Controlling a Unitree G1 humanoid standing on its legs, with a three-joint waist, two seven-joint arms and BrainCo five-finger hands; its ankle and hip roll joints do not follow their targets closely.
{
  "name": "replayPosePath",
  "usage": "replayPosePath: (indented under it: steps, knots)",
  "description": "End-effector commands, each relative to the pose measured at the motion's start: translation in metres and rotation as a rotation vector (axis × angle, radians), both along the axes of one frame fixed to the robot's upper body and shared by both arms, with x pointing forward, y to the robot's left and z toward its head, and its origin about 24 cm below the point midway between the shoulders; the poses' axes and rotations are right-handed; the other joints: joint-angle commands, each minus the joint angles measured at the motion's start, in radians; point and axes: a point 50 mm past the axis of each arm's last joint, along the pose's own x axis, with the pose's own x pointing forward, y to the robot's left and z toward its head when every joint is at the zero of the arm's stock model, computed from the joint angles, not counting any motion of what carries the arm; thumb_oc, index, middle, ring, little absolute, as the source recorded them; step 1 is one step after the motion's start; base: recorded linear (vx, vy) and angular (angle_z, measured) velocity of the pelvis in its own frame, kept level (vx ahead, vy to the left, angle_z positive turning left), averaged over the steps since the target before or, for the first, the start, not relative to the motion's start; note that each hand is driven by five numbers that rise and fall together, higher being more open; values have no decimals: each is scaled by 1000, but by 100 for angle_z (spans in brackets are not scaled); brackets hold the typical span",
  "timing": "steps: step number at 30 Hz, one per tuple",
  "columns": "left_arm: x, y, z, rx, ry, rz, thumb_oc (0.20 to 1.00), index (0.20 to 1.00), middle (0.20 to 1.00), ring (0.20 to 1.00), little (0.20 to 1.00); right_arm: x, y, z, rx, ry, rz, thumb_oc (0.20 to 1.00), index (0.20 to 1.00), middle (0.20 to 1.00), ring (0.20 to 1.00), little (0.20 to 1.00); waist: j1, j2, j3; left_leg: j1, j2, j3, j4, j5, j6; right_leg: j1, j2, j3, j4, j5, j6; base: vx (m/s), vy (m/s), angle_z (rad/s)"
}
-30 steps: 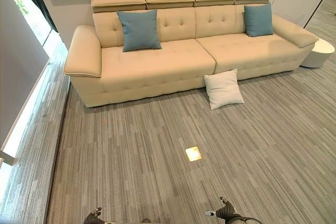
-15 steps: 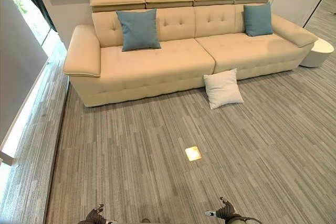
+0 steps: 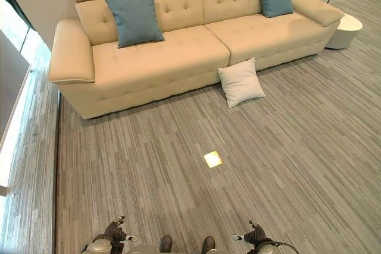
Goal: Pick up all the scattered cushions and arrange them neatly on the sofa.
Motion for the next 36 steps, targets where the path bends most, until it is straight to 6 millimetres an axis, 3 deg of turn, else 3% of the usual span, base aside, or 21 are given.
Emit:
replayPosePath:
  steps: [1,4,6,7,9,11,12,14,19,23,24,25,27,28,29,31,34,36]
  knots:
    - [12,-11,2,-4,-15,-72,1000,1000,1000,1000,1000,11,-6,4,-15,-17,-25,1000,1000,1000,1000,1000,3,-31,-6,-4,-7,-7,21,-130,1,-18,-77,44,46,-65,90,-36,142,-59]
    - [22,-9,7,9,-56,-81,1000,1000,1000,1000,1000,16,-2,4,-12,-12,-10,1000,1000,1000,1000,1000,0,-27,17,-3,-22,56,-11,-122,36,-102,-94,100,59,-10,128,-112,193,-65]
    - [23,-6,7,16,-56,-76,1000,1000,1000,1000,1000,20,1,5,-6,-16,-7,1000,1000,1000,1000,1000,5,-28,24,-4,-16,83,-21,-119,39,-123,-95,92,71,-4,133,-106,82,-134]
    - [23,-2,8,26,-58,-70,1000,1000,1000,1000,1000,24,4,5,1,-25,6,1000,1000,1000,1000,1000,17,-28,34,-6,-10,112,-22,-118,42,-145,-103,48,97,-1,134,-145,54,-108]
    - [20,6,8,37,-47,-50,1000,1000,1000,1000,1000,25,7,5,6,-31,21,1000,1000,1000,1000,1000,40,-23,42,-12,10,175,-1,-123,39,-132,-131,-148,162,-45,116,-117,44,-103]
    - [18,8,7,37,-41,-43,1000,1000,1000,1000,1000,24,7,5,6,-28,23,1000,1000,1000,1000,1000,43,-26,42,-12,10,188,9,-127,39,-121,-128,-172,172,-58,111,-36,16,-96]
    - [10,10,4,33,-19,-29,1000,1000,1000,1000,1000,22,6,4,5,-23,26,1000,1000,1000,1000,1000,64,-33,45,-1,16,235,22,-132,36,-90,-120,-237,170,-75,98,-20,-13,-70]
    - [4,11,2,32,1,-31,1000,1000,1000,1000,1000,22,6,4,4,-24,28,1000,1000,1000,1000,1000,73,-40,40,11,18,257,17,-138,35,-76,-110,-260,152,-83,87,43,-83,-62]
    - [0,7,0,22,24,-40,1000,1000,1000,1000,1000,16,4,3,9,-16,9,1000,1000,1000,1000,1000,61,-43,28,39,33,266,20,-150,18,-47,-73,-235,99,-87,71,123,-124,-21]
    - [6,-1,1,16,8,-86,1000,1000,1000,1000,1000,15,5,3,21,-28,-1,1000,1000,1000,1000,1000,47,-50,33,23,74,264,138,-177,-19,-4,-30,-200,50,-100,43,124,-217,1]
    - [14,-6,3,11,-16,-100,1000,1000,1000,1000,1000,19,5,4,19,-42,-3,1000,1000,1000,1000,1000,45,-56,49,-38,115,274,285,-137,-50,22,-16,-196,30,-112,22,28,-145,5]
    - [14,-6,3,11,-16,-100,1000,1000,1000,1000,1000,19,5,4,19,-42,-3,1000,1000,1000,1000,1000,44,-54,48,-44,118,272,293,-142,-51,21,-14,-197,30,-112,21,42,-217,10]
    - [21,-9,6,4,-40,-94,1000,1000,1000,1000,1000,25,4,7,13,-62,6,1000,1000,1000,1000,1000,59,-58,74,-118,140,247,460,-78,-67,47,0,-190,18,-117,-2,52,-154,10]
    - [22,-9,6,2,-45,-86,1000,1000,1000,1000,1000,26,4,8,11,-67,12,1000,1000,1000,1000,1000,65,-59,78,-139,141,234,486,-69,-65,56,7,-188,14,-124,-7,139,-164,-21]
    - [22,-8,6,7,-47,-78,1000,1000,1000,1000,1000,27,3,8,4,-66,16,1000,1000,1000,1000,1000,84,-69,87,-211,101,207,500,-84,-48,66,6,-174,8,-137,-7,171,-119,-30]
    - [20,-7,5,9,-41,-65,1000,1000,1000,1000,1000,27,3,8,-1,-65,25,1000,1000,1000,1000,1000,103,-80,86,-239,54,199,421,-129,-27,78,6,-162,3,-149,6,204,-64,-25]
    - [15,-5,4,11,-28,-59,1000,1000,1000,1000,1000,29,2,9,-10,-67,33,1000,1000,1000,1000,1000,127,-80,82,-271,14,193,320,-96,-16,91,16,-151,3,-164,15,171,-10,-21]
    - [11,-2,3,11,-14,-40,1000,1000,1000,1000,1000,34,4,11,-12,-78,43,1000,1000,1000,1000,1000,159,-64,77,-333,-23,193,211,3,-20,109,56,-124,3,-190,15,191,4,-10]
